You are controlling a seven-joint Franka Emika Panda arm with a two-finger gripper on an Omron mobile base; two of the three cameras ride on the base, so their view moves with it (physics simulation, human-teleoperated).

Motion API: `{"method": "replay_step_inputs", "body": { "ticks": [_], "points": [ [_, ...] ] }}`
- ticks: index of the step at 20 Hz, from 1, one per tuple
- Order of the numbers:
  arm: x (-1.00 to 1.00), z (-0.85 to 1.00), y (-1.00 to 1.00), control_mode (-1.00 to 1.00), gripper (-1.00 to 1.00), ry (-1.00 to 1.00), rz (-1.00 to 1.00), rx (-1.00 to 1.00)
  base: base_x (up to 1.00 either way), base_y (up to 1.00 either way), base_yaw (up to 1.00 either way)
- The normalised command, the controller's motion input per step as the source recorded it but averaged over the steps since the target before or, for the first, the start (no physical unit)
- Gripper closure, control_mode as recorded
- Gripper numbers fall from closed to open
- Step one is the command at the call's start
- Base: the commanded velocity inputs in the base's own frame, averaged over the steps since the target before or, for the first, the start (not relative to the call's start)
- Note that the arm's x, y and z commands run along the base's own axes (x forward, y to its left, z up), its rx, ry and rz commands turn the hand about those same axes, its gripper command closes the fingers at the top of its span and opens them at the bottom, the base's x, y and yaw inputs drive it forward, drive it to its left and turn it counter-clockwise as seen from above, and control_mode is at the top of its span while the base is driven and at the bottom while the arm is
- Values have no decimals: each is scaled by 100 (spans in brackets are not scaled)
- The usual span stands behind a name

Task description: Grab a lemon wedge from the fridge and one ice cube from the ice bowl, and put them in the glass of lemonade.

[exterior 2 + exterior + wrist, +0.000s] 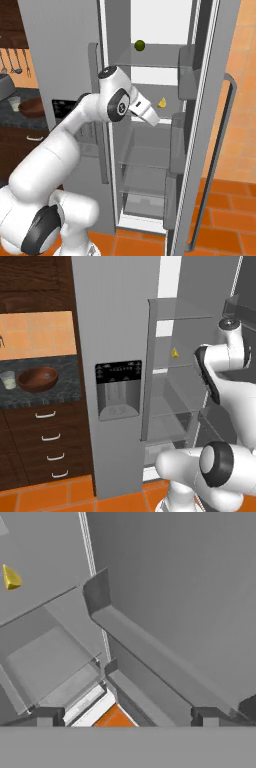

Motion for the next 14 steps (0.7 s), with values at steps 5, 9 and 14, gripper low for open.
{"method": "replay_step_inputs", "body": {
  "ticks": [5,9,14],
  "points": [
    [-4,0,87,-100,-100,-2,56,20,0,0,0],
    [-71,2,83,-100,-100,-10,23,2,0,0,0],
    [-100,10,59,-100,-100,-4,6,-1,0,0,0]
  ]
}}
